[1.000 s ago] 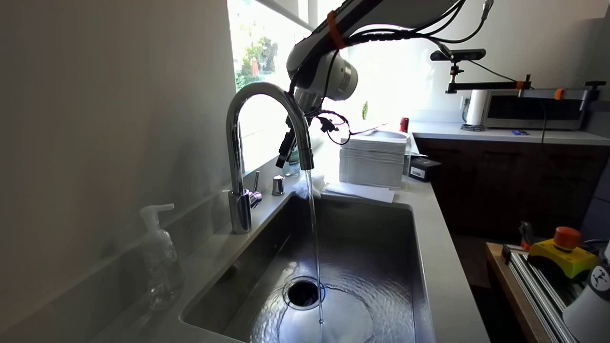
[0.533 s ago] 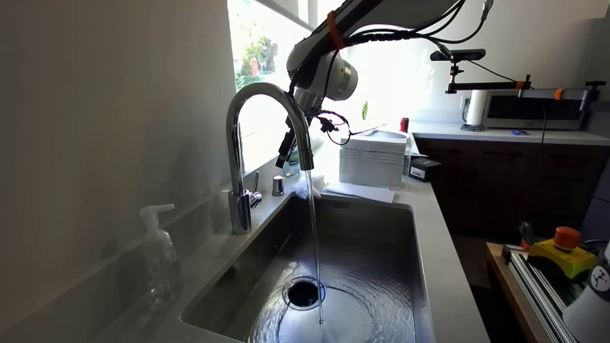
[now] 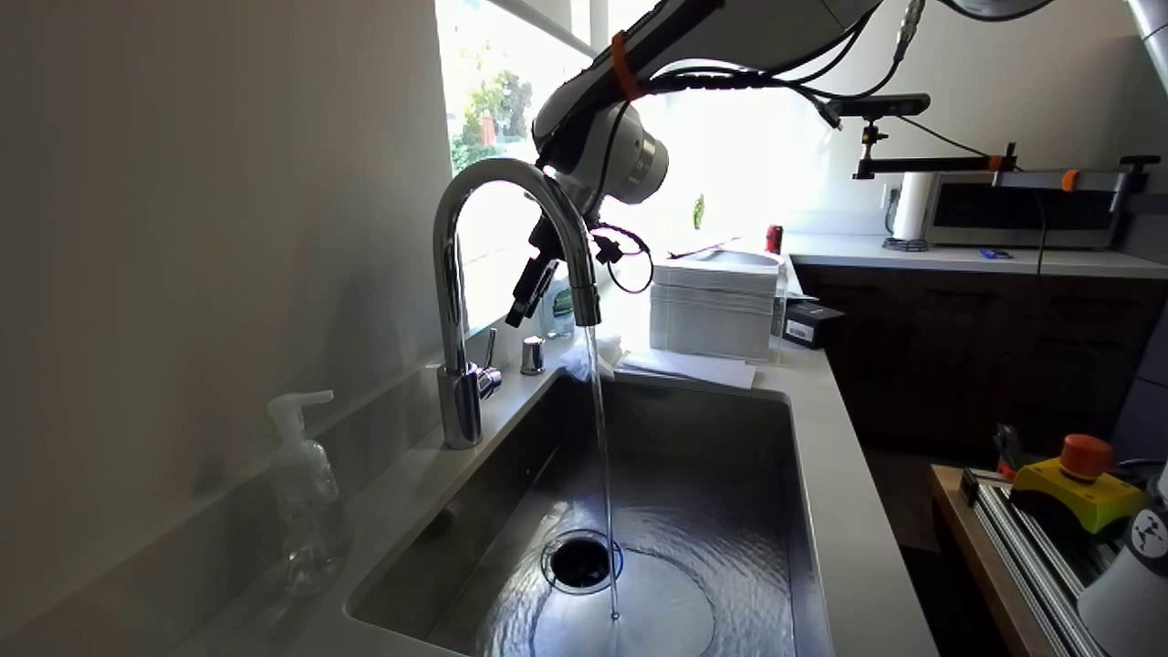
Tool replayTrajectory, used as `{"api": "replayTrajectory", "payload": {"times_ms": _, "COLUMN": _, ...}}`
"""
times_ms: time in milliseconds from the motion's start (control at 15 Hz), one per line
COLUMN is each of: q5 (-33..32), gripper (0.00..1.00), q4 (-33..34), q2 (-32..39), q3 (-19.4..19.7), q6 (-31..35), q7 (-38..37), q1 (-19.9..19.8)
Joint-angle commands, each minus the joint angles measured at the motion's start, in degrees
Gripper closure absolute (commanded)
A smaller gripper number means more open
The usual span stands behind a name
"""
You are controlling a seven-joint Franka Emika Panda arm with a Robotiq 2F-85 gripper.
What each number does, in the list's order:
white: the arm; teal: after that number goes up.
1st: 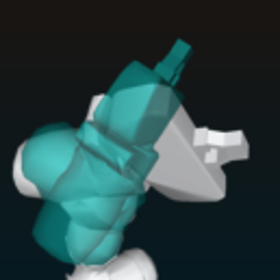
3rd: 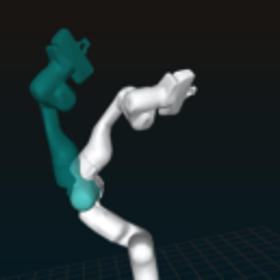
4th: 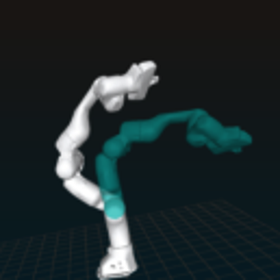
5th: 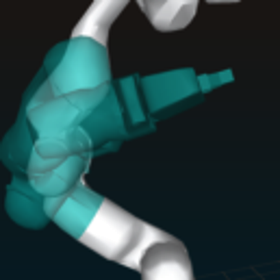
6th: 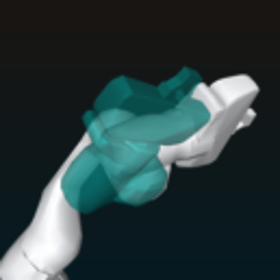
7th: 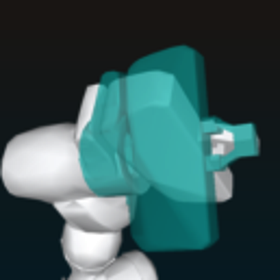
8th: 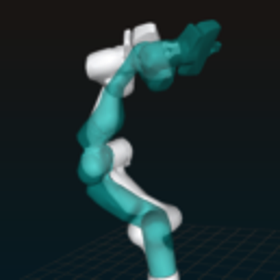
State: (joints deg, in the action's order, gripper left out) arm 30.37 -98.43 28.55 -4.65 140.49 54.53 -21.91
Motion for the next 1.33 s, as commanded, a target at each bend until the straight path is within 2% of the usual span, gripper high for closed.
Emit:
{"api": "replayTrajectory", "payload": {"times_ms": 0, "q5": 2.14, "gripper": 0.09, "q4": 4.10, "q2": 3.47, "q3": -1.58, "q6": -3.32, "q7": 1.89, "q1": -1.43}}
{"api": "replayTrajectory", "payload": {"times_ms": 67, "q5": 2.03, "gripper": 0.28, "q4": 4.72, "q2": 4.12, "q3": -1.69, "q6": -3.72, "q7": 1.82, "q1": -1.42}}
{"api": "replayTrajectory", "payload": {"times_ms": 267, "q5": 2.26, "gripper": 0.52, "q4": 5.98, "q2": 5.51, "q3": -2.49, "q6": -3.25, "q7": 2.64, "q1": -1.64}}
{"api": "replayTrajectory", "payload": {"times_ms": 467, "q5": 3.30, "gripper": 0.70, "q4": 7.03, "q2": 6.49, "q3": -3.71, "q6": -2.83, "q7": 4.19, "q1": -2.11}}
{"api": "replayTrajectory", "payload": {"times_ms": 600, "q5": 4.37, "gripper": 0.75, "q4": 7.75, "q2": 7.01, "q3": -4.45, "q6": -2.58, "q7": 5.71, "q1": -2.42}}
{"api": "replayTrajectory", "payload": {"times_ms": 867, "q5": 4.66, "gripper": 0.72, "q4": 8.57, "q2": 7.57, "q3": -4.55, "q6": -3.28, "q7": 6.86, "q1": -2.51}}
{"api": "replayTrajectory", "payload": {"times_ms": 1267, "q5": 4.99, "gripper": 0.78, "q4": 8.24, "q2": 6.69, "q3": -5.21, "q6": -5.50, "q7": 8.22, "q1": -2.57}}
